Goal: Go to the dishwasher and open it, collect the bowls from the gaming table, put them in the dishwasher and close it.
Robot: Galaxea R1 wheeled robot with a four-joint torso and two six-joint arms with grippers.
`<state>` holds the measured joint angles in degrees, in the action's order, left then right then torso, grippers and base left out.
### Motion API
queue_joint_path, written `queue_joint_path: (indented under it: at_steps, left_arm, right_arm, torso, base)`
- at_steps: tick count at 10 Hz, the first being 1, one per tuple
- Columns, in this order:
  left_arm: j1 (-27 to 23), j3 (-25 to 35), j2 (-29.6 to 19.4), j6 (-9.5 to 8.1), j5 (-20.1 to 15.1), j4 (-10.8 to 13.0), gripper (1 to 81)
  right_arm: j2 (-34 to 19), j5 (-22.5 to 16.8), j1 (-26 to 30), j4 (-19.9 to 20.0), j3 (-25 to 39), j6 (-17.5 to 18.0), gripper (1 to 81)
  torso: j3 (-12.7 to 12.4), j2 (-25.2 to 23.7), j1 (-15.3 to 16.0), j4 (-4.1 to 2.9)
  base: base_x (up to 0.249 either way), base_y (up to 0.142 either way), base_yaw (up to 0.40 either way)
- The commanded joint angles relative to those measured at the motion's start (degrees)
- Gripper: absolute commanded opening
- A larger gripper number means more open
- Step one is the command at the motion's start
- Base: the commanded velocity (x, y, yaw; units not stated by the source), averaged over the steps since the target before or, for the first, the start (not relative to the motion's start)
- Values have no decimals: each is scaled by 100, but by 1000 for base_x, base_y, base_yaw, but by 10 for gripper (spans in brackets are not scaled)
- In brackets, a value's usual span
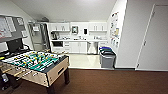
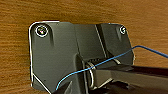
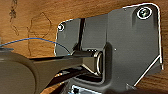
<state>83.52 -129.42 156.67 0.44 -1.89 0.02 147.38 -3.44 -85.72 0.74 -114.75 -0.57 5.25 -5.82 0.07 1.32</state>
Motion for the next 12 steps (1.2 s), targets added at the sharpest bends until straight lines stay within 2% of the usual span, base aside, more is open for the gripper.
queue_joint_path:
  at_steps: [1,5,12]
  left_arm:
    - [-314,83,-83,61,-294,15,811]
    - [-305,91,-48,62,-303,15,811]
    - [-313,83,-30,62,-303,24,811]
  right_arm:
    - [-128,-315,297,-66,138,-22,811]
    - [-84,-315,288,-66,156,-31,811]
    - [-75,-307,297,-4,129,-13,811]
  torso:
    - [-2,0,0,0]
    - [-2,0,0,0]
    - [-2,-2,-5,0]
  base:
    - [0,0,0]
    - [0,0,0]
    - [94,0,0]
